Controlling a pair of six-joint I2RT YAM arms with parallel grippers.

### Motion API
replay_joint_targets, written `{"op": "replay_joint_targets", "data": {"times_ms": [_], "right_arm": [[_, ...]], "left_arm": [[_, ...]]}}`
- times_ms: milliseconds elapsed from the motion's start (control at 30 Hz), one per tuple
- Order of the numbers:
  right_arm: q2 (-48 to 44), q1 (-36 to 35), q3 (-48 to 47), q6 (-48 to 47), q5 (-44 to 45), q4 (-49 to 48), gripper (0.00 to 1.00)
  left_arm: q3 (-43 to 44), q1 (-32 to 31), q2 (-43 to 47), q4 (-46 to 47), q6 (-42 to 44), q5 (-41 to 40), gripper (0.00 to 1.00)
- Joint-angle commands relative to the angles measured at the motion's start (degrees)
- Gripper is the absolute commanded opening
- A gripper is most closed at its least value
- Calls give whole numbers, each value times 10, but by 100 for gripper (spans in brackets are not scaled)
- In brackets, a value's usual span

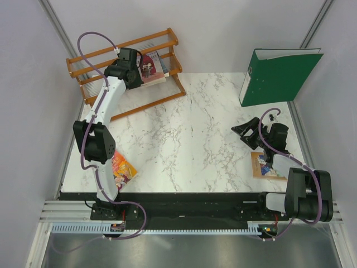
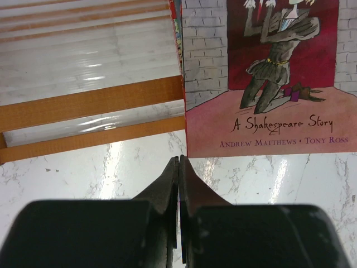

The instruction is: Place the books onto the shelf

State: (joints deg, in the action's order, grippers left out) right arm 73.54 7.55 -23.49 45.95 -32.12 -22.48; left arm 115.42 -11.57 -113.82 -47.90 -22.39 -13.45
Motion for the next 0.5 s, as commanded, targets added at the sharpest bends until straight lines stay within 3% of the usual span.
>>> {"op": "replay_joint_targets", "data": {"times_ms": [0,467], "right_arm": [[-16,-2,-8,-14,7,-5,98],[-11,-2,-11,-23,7,0,98]], "left_arm": [[40,4,-14,7,-3,-2,2],[75,4,-46,11,-9,28,2]]}}
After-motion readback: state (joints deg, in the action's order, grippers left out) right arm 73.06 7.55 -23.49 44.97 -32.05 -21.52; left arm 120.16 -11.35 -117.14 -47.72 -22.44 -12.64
